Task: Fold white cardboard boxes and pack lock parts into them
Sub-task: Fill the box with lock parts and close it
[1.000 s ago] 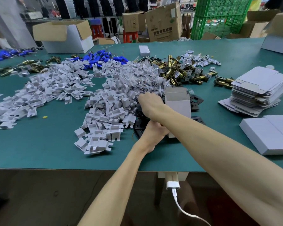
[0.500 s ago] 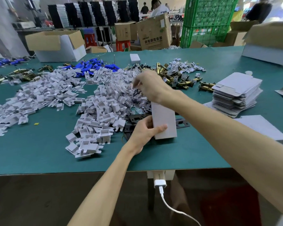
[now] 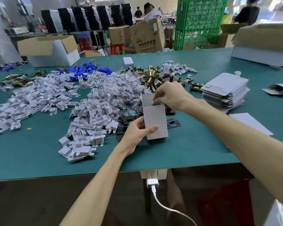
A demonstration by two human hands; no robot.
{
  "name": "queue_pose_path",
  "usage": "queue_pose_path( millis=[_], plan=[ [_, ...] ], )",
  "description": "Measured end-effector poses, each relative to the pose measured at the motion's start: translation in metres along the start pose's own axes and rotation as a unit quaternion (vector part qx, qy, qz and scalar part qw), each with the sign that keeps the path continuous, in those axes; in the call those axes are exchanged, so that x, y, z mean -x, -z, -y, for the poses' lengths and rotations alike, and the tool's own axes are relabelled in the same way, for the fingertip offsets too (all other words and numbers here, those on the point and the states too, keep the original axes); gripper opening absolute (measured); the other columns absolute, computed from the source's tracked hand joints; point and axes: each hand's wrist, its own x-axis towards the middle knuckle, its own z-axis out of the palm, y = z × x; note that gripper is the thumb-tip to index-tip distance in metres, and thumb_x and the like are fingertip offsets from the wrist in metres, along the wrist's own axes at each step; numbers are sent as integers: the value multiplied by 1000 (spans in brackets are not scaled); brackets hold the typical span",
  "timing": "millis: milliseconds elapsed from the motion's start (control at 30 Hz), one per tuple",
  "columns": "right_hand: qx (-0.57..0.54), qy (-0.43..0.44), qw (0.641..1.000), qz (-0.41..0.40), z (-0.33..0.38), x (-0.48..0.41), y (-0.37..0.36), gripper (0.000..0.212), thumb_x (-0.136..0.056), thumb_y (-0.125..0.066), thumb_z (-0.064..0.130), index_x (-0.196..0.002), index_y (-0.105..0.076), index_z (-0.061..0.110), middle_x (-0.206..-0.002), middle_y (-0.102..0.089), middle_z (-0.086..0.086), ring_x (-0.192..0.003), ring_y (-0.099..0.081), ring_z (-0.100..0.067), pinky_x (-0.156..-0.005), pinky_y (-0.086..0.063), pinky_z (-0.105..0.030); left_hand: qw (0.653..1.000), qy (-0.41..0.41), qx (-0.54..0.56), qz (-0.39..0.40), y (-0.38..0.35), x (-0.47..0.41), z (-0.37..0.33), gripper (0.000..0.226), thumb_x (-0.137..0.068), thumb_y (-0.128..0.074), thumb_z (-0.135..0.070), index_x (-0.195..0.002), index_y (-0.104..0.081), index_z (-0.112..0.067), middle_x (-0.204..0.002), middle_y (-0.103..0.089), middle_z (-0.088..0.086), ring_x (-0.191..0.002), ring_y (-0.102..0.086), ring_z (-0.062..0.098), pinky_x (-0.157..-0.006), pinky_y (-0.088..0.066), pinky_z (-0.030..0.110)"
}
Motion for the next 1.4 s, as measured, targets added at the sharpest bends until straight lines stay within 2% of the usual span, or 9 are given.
queue_pose_path(
  millis=[200, 333, 567, 700, 767, 900, 1000, 1200, 1400],
  plan=[
    [65, 29, 997, 17, 1, 1, -4, 12, -100, -60, 21, -96, -71, 26, -90, -68, 7, -103, -59, -22, -95, -23, -40, 1000, -3, -2, 3, 1, 0, 0, 43, -89, -79, -5, -130, -65, -4, -121, -76, 8, -107, -73, 14, -87, -57, 22],
    [136, 17, 988, 70, 1, 1, -8, 29, -106, -50, 32, -100, -75, 17, -112, -55, -3, -116, -44, -27, -91, -21, -40, 1000, -2, -3, 4, 1, 0, 0, 44, -88, -79, -6, -130, -66, -4, -120, -77, 7, -108, -73, 14, -87, -56, 22],
    [78, -24, 990, 117, -2, 7, -9, 54, -104, -47, 50, -75, -63, 8, -104, -61, -11, -113, -47, -29, -92, -28, -44, 1000, -4, 0, 10, 1, 0, 1, 44, -88, -81, -7, -129, -66, -6, -118, -78, 5, -108, -73, 15, -85, -57, 22],
    [-119, -5, 993, 0, -15, 20, -27, 41, -95, -71, 31, -128, -56, 13, -124, -44, -7, -101, -57, -22, -93, -47, -32, 1000, -5, 8, 10, 1, 0, 0, 44, -89, -80, -8, -130, -66, -6, -119, -77, 7, -109, -73, 16, -88, -57, 23],
    [-224, -44, 973, -43, -21, 29, -40, 51, -92, -76, 22, -133, -49, 11, -125, -48, -9, -95, -60, -19, -82, -50, -19, 1000, -10, 8, 8, 0, 0, 0, 43, -89, -79, -8, -130, -65, -9, -119, -77, 6, -109, -73, 16, -88, -58, 25],
    [-409, -104, 906, -34, -29, 47, -70, 51, -94, -73, 16, -141, -53, 19, -112, -68, -5, -90, -67, -16, -70, -56, -27, 1000, -28, 10, 5, 1, -4, 2, 68, -91, -78, -10, -152, -47, -19, -128, -72, 10, -119, -69, 28, -98, -58, 42],
    [-504, -135, 850, -71, -27, 56, -87, 48, -95, -72, 18, -141, -59, 24, -114, -70, -9, -95, -69, -20, -76, -59, -33, 999, -22, 21, -18, 3, -6, 5, 84, -94, -77, -20, -162, -28, -32, -130, -70, 11, -118, -69, 29, -98, -58, 45],
    [-582, -172, 789, -89, -23, 68, -108, 18, -96, -69, 17, -114, -73, 15, -112, -72, -20, -103, -70, -39, -92, -56, -59, 999, -29, -14, -34, 5, -5, 6, 37, -102, -67, -22, -139, -61, -23, -122, -70, 19, -103, -70, 26, -84, -61, 40],
    [-582, -164, 790, -102, -19, 73, -113, 15, -99, -66, 22, -103, -75, 11, -89, -73, -3, -82, -66, -17, -73, -53, -38, 997, -5, 1, -76, 1, -4, 6, 23, -108, -56, -25, -119, -71, -11, -106, -72, 16, -92, -64, 26, -76, -53, 42]
  ],
)
